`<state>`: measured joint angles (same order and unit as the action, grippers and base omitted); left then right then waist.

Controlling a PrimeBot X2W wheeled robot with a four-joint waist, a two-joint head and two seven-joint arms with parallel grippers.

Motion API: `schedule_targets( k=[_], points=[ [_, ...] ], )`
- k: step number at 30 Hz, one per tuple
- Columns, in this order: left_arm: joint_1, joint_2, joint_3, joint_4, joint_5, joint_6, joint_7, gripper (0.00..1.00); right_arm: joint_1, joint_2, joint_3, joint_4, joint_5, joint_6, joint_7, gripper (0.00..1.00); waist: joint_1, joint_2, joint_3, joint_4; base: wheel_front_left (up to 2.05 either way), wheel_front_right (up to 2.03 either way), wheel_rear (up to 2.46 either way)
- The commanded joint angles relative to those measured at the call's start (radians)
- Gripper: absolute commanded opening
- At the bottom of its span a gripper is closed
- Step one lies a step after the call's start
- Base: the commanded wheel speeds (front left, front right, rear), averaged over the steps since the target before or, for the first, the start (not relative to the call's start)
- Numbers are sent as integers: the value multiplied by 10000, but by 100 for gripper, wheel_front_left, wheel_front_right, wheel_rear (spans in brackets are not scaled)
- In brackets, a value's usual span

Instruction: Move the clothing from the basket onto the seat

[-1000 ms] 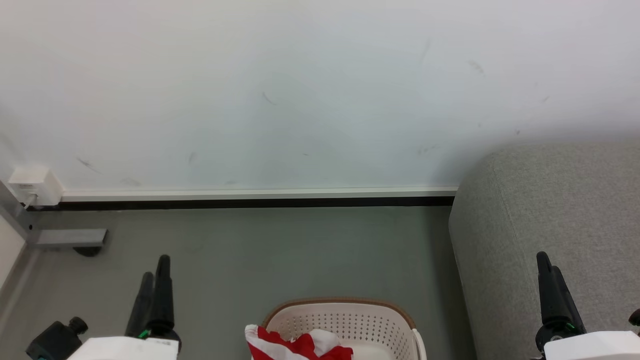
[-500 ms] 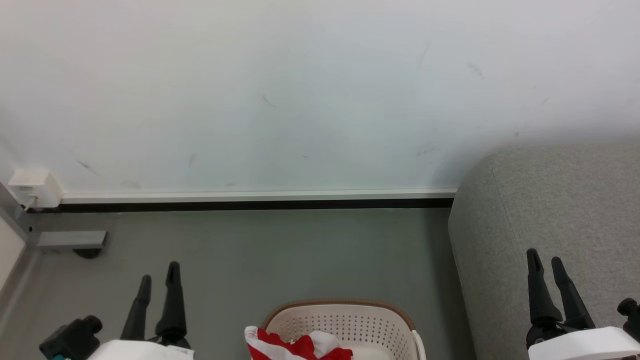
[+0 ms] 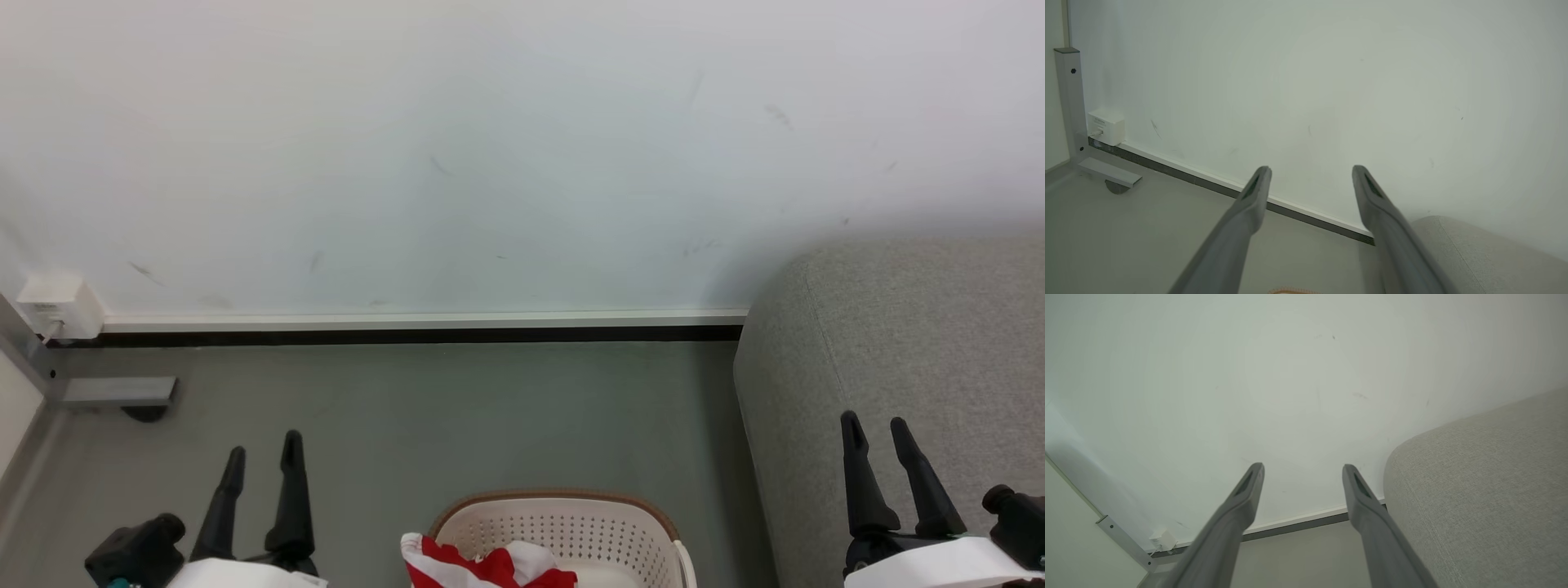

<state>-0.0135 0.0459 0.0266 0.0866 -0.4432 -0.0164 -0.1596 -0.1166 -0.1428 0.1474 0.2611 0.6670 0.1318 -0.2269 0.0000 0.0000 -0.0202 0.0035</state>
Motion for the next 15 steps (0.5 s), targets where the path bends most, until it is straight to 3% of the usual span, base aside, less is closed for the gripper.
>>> schedule_targets(
  k=[1,15],
  points=[
    [41,88,2,-140,290,30,-96,100,-179,2,-62,-15,-253,-13,-52,100,0,0,2,3,0,0,0],
    [117,96,-78,-184,1591,109,-411,100,-284,106,88,31,-1346,-15,-158,100,0,0,-7,14,0,0,0]
  ],
)
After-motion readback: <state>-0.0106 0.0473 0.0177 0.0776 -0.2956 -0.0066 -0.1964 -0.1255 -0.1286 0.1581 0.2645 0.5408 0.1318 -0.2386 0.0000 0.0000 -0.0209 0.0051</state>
